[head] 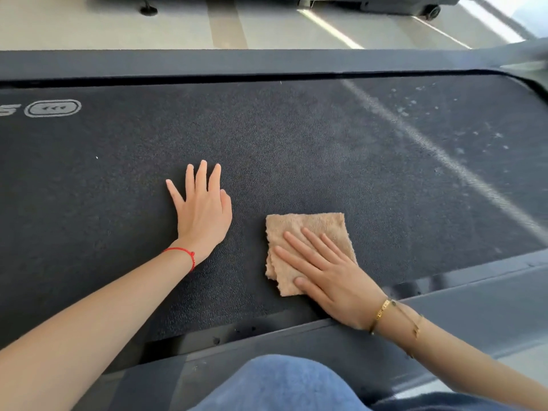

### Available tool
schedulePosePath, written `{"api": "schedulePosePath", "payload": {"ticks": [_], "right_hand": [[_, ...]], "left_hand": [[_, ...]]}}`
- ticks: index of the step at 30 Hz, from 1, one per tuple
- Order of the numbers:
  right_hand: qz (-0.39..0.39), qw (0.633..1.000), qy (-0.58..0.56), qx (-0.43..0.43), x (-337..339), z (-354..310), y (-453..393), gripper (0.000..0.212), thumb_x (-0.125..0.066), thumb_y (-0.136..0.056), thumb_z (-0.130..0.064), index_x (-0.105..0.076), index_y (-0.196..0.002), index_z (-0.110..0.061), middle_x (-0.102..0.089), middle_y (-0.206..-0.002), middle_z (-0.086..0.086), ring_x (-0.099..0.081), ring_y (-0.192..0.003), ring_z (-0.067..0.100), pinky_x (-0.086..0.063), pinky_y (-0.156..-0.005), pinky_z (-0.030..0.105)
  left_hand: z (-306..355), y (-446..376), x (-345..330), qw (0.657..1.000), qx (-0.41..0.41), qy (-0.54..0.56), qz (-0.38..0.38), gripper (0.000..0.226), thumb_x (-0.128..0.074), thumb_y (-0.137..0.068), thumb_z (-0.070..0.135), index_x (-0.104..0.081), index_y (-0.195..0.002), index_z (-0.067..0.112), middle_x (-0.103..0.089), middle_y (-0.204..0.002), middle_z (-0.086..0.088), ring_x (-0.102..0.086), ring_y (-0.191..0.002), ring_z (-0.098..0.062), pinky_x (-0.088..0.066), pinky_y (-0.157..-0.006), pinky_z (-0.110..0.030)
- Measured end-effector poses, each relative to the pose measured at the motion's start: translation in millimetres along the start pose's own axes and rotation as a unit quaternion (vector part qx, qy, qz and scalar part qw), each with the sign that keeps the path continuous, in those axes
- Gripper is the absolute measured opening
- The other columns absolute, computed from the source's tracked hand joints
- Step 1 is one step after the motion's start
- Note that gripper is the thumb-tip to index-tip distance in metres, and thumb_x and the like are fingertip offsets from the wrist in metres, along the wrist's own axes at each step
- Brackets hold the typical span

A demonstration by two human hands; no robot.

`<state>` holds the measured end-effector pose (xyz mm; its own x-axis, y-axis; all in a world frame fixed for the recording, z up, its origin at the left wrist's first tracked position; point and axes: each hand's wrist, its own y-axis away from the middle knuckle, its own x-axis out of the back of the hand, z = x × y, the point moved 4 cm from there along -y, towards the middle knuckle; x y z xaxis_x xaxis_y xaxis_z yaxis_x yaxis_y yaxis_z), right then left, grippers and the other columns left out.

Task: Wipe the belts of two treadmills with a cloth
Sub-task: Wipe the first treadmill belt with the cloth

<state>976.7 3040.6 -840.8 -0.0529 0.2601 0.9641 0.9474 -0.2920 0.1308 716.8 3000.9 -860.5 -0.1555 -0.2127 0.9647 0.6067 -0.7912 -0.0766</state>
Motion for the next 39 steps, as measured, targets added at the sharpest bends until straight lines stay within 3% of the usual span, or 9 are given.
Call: {"api": "schedulePosePath", "payload": {"ticks": [3,8,13,16,19,27,31,35,39], "right_hand": [[0.018,0.998,0.012,-0.061,9,43,-14,0.052,-0.012,-0.105,-0.048,-0.001,-0.156,-0.040,0.009,-0.164,-0.016,0.013,-0.151,0.013,0.006,-0.123,0.036],[0.038,0.983,-0.010,-0.179,36,119,-69,0.052,-0.018,-0.106,-0.043,-0.002,-0.155,-0.042,0.009,-0.163,-0.015,0.012,-0.152,0.019,0.009,-0.122,0.039],[0.017,0.999,0.015,-0.024,21,94,-49,0.052,-0.012,-0.106,-0.045,0.001,-0.156,-0.041,0.009,-0.164,-0.016,0.017,-0.151,0.017,0.012,-0.122,0.038],[0.015,0.999,0.004,0.046,17,94,-34,0.051,-0.019,-0.107,-0.044,-0.003,-0.156,-0.041,0.006,-0.164,-0.018,0.012,-0.152,0.014,0.008,-0.123,0.036],[0.032,0.999,0.004,0.031,27,126,-56,0.051,-0.021,-0.107,-0.043,-0.005,-0.155,-0.043,0.005,-0.164,-0.018,0.010,-0.152,0.013,0.007,-0.123,0.036],[0.062,0.988,-0.011,-0.144,75,241,-209,0.051,-0.017,-0.107,-0.042,-0.010,-0.157,-0.036,0.002,-0.166,-0.006,0.008,-0.152,0.023,0.006,-0.123,0.043],[0.051,0.993,-0.005,-0.108,70,205,-250,0.052,-0.014,-0.106,-0.042,-0.007,-0.157,-0.034,0.002,-0.166,-0.006,0.009,-0.152,0.026,0.008,-0.122,0.042],[0.040,0.999,-0.002,0.013,55,167,-222,0.051,-0.017,-0.107,-0.041,-0.009,-0.157,-0.036,-0.002,-0.165,-0.008,0.007,-0.152,0.022,0.011,-0.120,0.038],[0.048,0.999,-0.007,0.025,57,189,-197,0.050,-0.018,-0.107,-0.041,-0.012,-0.156,-0.037,-0.003,-0.165,-0.008,0.005,-0.152,0.020,0.006,-0.123,0.039]], "left_hand": [[10,-7,0,1.000,-0.031,0.003,-0.003,0.054,-0.029,-0.104,0.030,-0.024,-0.156,0.018,-0.019,-0.164,-0.006,-0.007,-0.153,-0.026,-0.001,-0.119,-0.065],[37,-29,-7,1.000,-0.017,0.014,-0.006,0.054,-0.027,-0.104,0.030,-0.021,-0.157,0.019,-0.016,-0.165,-0.006,-0.005,-0.153,-0.025,0.000,-0.119,-0.064],[60,-49,-17,0.999,0.018,0.026,0.013,0.054,-0.030,-0.104,0.029,-0.022,-0.157,0.019,-0.016,-0.165,-0.006,-0.006,-0.153,-0.025,0.000,-0.118,-0.065],[67,-56,-22,0.999,0.029,0.020,0.013,0.054,-0.030,-0.104,0.030,-0.022,-0.157,0.020,-0.016,-0.165,-0.005,-0.005,-0.153,-0.026,0.000,-0.119,-0.064],[66,-56,-25,0.999,0.029,0.006,0.022,0.055,-0.029,-0.104,0.032,-0.021,-0.157,0.021,-0.016,-0.165,-0.005,-0.006,-0.153,-0.026,-0.002,-0.120,-0.063],[71,-54,-26,0.998,0.044,-0.012,0.032,0.055,-0.029,-0.103,0.033,-0.022,-0.157,0.022,-0.019,-0.164,-0.003,-0.008,-0.153,-0.022,-0.005,-0.121,-0.060],[73,-55,-23,0.998,0.047,-0.008,0.037,0.055,-0.034,-0.101,0.030,-0.029,-0.154,0.020,-0.024,-0.162,-0.004,-0.012,-0.152,-0.023,-0.007,-0.120,-0.061],[74,-54,-22,0.998,0.050,-0.006,0.035,0.055,-0.036,-0.100,0.030,-0.031,-0.154,0.020,-0.025,-0.162,-0.004,-0.013,-0.152,-0.022,-0.008,-0.120,-0.061],[74,-53,-21,0.998,0.052,-0.004,0.036,0.055,-0.036,-0.100,0.031,-0.031,-0.154,0.021,-0.024,-0.162,-0.003,-0.013,-0.152,-0.021,-0.007,-0.121,-0.060]]}}
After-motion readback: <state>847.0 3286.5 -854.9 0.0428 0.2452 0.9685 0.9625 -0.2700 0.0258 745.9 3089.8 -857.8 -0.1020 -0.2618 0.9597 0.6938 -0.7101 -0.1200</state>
